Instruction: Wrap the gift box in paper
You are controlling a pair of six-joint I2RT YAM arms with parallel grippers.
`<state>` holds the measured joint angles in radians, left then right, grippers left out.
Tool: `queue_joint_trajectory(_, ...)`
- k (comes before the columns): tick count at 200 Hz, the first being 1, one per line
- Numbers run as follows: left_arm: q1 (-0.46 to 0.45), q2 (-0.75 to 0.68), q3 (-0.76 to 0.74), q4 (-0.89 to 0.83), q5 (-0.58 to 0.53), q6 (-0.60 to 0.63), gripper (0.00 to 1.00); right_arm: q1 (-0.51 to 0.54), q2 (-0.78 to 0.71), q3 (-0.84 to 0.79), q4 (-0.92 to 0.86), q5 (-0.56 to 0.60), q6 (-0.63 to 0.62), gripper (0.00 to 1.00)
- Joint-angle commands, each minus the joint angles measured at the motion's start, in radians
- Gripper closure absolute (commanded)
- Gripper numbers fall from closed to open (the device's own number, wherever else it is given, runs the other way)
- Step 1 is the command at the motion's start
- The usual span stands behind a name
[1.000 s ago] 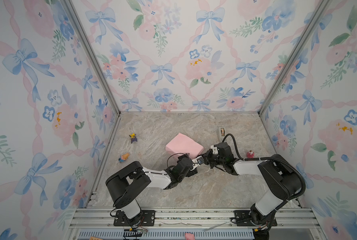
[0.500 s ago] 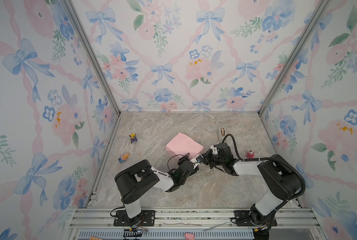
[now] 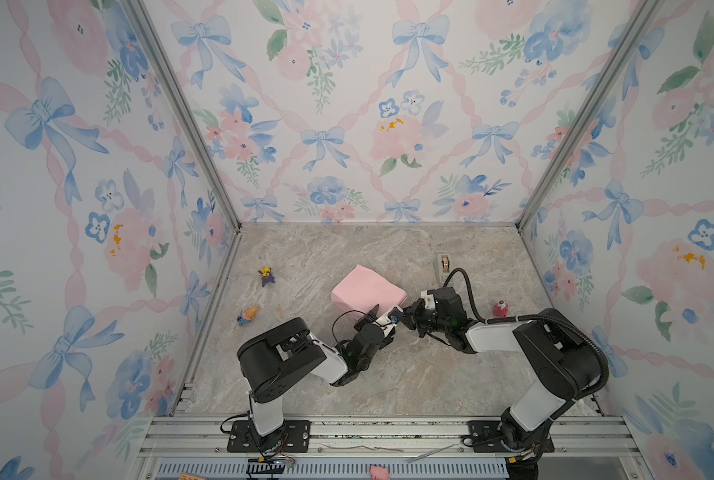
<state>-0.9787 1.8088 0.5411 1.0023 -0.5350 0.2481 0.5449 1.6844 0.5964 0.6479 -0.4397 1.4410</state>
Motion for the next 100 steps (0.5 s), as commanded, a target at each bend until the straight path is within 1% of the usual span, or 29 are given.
queue_joint_trajectory(1,-0.002,0.094,-0.072,-0.251,0.087,-0.119,0.47,-0.004,-0.046,-0.036,0.015,0.003,-0.008,0.85)
queue_joint_trajectory(13,-0.003,0.098,-0.080,-0.249,0.091,-0.129,0.47,-0.022,-0.094,-0.046,-0.024,0.009,-0.036,0.75)
queue_joint_trajectory(26,-0.002,0.101,-0.085,-0.248,0.098,-0.141,0.47,-0.044,-0.155,-0.044,-0.123,0.017,-0.092,0.69)
queue_joint_trajectory(45,-0.002,0.104,-0.092,-0.246,0.104,-0.156,0.48,-0.078,-0.245,0.017,-0.394,0.037,-0.234,0.63)
queue_joint_trajectory(59,-0.002,0.106,-0.096,-0.247,0.104,-0.165,0.48,-0.096,-0.282,0.096,-0.629,0.084,-0.363,0.60)
queue_joint_trajectory(78,0.000,0.108,-0.102,-0.243,0.107,-0.180,0.48,-0.121,-0.259,0.218,-0.834,0.112,-0.512,0.57)
queue_joint_trajectory(85,0.000,0.109,-0.105,-0.240,0.107,-0.186,0.49,-0.128,-0.236,0.256,-0.871,0.108,-0.554,0.56)
queue_joint_trajectory(100,-0.001,0.116,-0.108,-0.237,0.110,-0.196,0.49,-0.132,-0.178,0.333,-0.913,0.093,-0.622,0.49)
